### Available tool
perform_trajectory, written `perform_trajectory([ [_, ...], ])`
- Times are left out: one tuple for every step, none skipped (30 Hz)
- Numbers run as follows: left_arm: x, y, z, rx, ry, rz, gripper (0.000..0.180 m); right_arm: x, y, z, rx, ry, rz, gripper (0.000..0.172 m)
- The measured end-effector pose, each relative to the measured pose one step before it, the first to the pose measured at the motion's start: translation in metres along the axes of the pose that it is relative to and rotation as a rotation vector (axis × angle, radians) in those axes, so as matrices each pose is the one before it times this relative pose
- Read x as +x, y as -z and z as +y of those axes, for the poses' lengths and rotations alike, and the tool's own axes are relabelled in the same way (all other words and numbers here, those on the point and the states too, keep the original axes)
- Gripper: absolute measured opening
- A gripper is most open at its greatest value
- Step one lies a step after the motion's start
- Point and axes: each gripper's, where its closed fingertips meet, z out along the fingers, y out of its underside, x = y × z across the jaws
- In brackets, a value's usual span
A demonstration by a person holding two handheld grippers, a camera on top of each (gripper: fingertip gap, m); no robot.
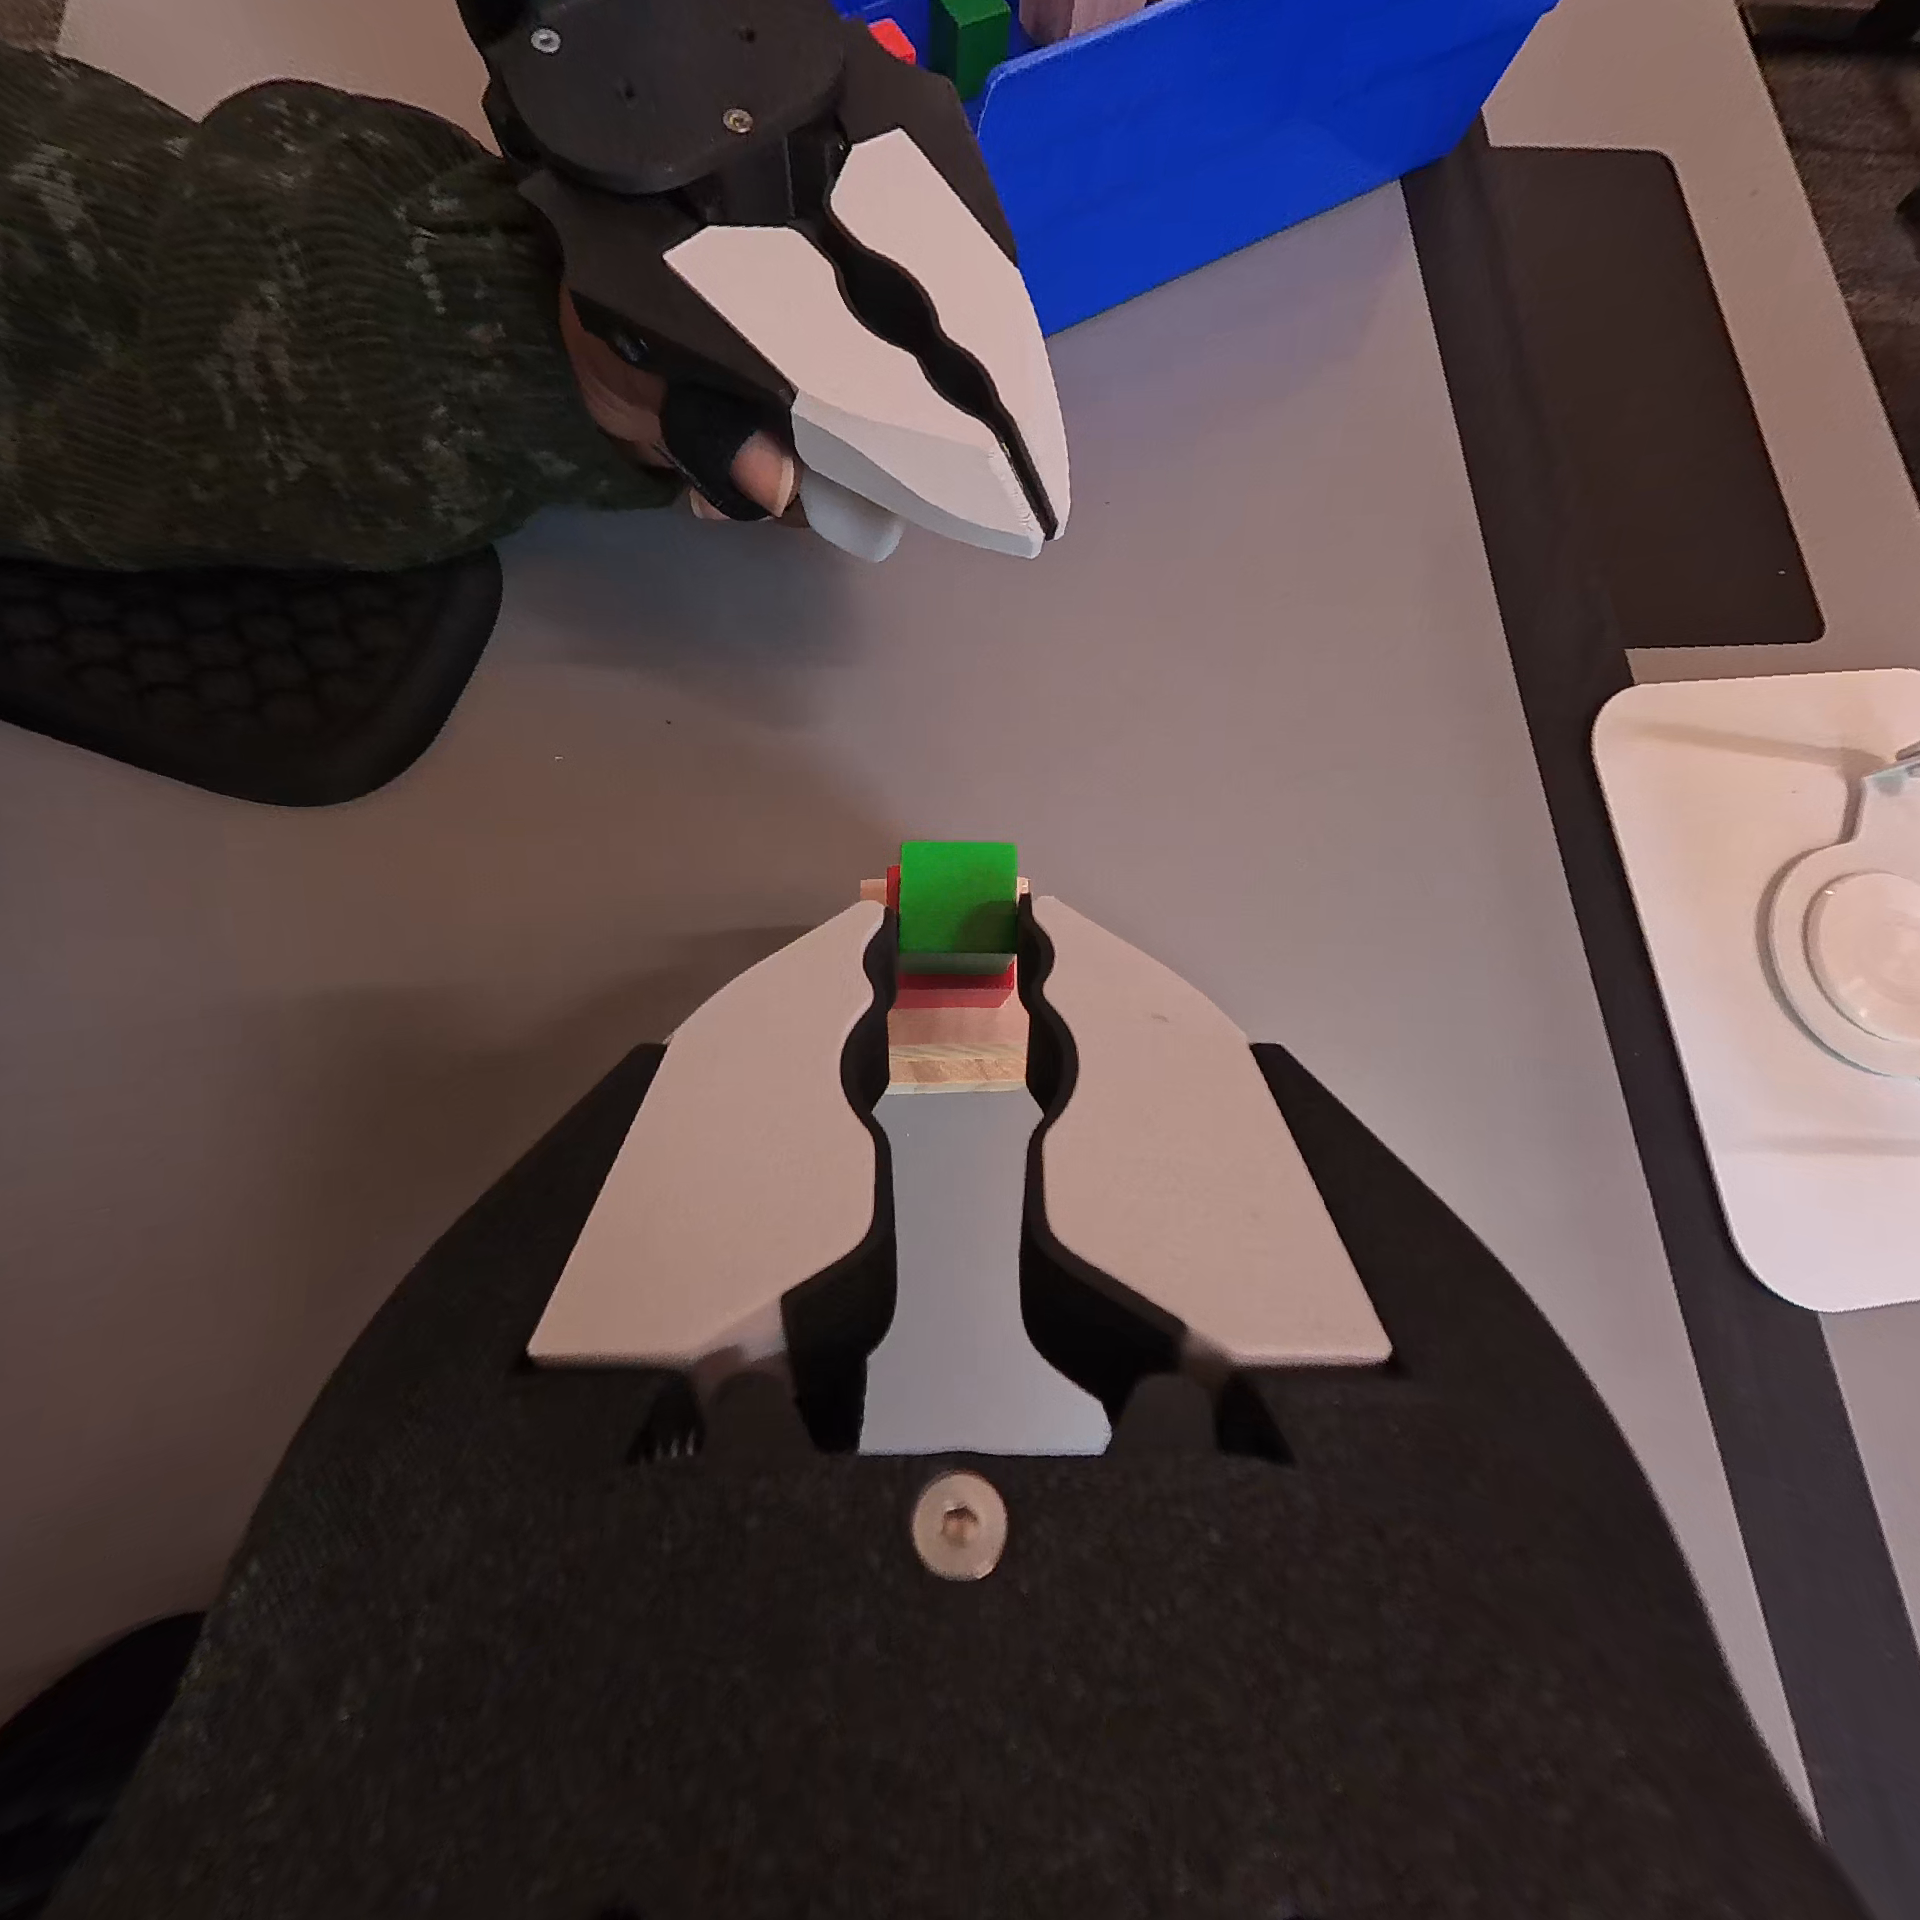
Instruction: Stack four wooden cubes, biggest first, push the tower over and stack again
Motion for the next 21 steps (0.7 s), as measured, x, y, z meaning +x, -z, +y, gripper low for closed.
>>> perform_trajectory([
  [0.00005, -0.00013, 0.00012, -0.0002, 0.0001, 0.0004, 0.0, -0.00005, -0.00028, 0.00029, 0.0001, 0.001, -0.0015, 0.022],
  [0.00015, -0.00006, 0.00001, -0.0001, 0.0, 0.0006, 0.0, -0.00033, -0.00022, 0.00038, -0.0009, 0.0017, -0.0018, 0.024],
  [0.00015, -0.00011, 0.00005, -0.0004, -0.0002, 0.0002, 0.0, -0.0002, -0.00016, 0.00018, 0.0013, 0.0001, -0.0005, 0.027],
  [0.00003, -0.00017, 0.00008, -0.0006, -0.0004, -0.0001, 0.0, 0.0002, 0.00046, -0.0003, 0.0055, -0.0021, 0.0024, 0.029],
  [0.00007, -0.00007, 0.00001, -0.0001, -0.0002, 0.0001, 0.0, 0.00007, 0.0013, -0.00136, 0.0127, -0.0036, 0.0037, 0.031],
  [0.00002, -0.00002, -0.00003, 0.0002, 0.0001, 0.0, 0.0, 0.00015, 0.00217, -0.00214, 0.0197, -0.0059, 0.0064, 0.033],
  [0.00001, 0.00004, -0.00006, 0.0005, 0.0, -0.0004, 0.0, 0.00026, 0.0031, -0.00267, 0.024, -0.007, 0.0108, 0.034],
  [-0.00008, -0.00013, -0.00008, -0.0001, 0.0, -0.0006, 0.0, 0.00055, 0.00391, -0.00282, 0.0277, -0.0066, 0.0164, 0.035],
  [-0.00016, -0.00001, 0.00001, -0.0008, 0.0001, -0.0018, 0.0, 0.00073, 0.00487, -0.00304, 0.0322, -0.006, 0.0221, 0.035],
  [-0.0001, -0.00009, -0.00021, -0.0006, -0.0011, -0.0024, 0.0, 0.00145, 0.00602, -0.00339, 0.0384, -0.0071, 0.0299, 0.036],
  [-0.00033, -0.0002, -0.00002, -0.0021, -0.0009, -0.0048, 0.0, 0.00215, 0.00708, -0.00349, 0.0432, -0.011, 0.0358, 0.036],
  [-0.00184, -0.00034, 0.00041, -0.0087, 0.0013, -0.0172, 0.0, 0.00202, 0.00818, -0.00305, 0.0468, -0.0187, 0.0371, 0.037],
  [-0.00388, -0.00042, 0.00153, -0.0192, 0.0015, -0.0329, 0.0, 0.00194, 0.00874, -0.00262, 0.0501, -0.0294, 0.0383, 0.041],
  [-0.00327, -0.00039, 0.00147, -0.0198, -0.0028, -0.03, 0.0, 0.00212, 0.00894, -0.00125, 0.0478, -0.0343, 0.0423, 0.043],
  [-0.0014, -0.00004, 0.00016, -0.0077, -0.0067, -0.018, 0.0, 0.00196, 0.00896, 0.00068, 0.041, -0.0249, 0.0464, 0.043],
  [-0.00006, -0.00008, -0.00082, 0.0001, -0.0046, -0.0101, 0.0, 0.00238, 0.00874, 0.00267, 0.0334, -0.0103, 0.0524, 0.042],
  [-0.00016, -0.0004, -0.00028, -0.0045, 0.0, -0.0111, 0.0, 0.00291, 0.00884, 0.00391, 0.0283, -0.004, 0.0579, 0.038],
  [-0.00023, -0.00054, 0.00023, -0.0103, -0.0002, -0.0139, 0.0, 0.00262, 0.00875, 0.00502, 0.0248, -0.0088, 0.0537, 0.031],
  [0.00087, -0.00051, 0.00002, -0.0071, -0.0035, -0.01, 0.0, 0.00211, 0.00834, 0.00638, 0.017, -0.0165, 0.0461, 0.022],
  [0.00134, -0.00046, -0.00026, -0.0067, -0.0028, -0.009, 0.0, 0.002, 0.00767, 0.00764, 0.0116, -0.0202, 0.0391, 0.009],
  [0.00112, -0.00044, 0.00017, -0.0103, -0.0005, -0.0124, 0.0, 0.00119, 0.00664, 0.00802, 0.0119, -0.0234, 0.0283, 0.0],
])
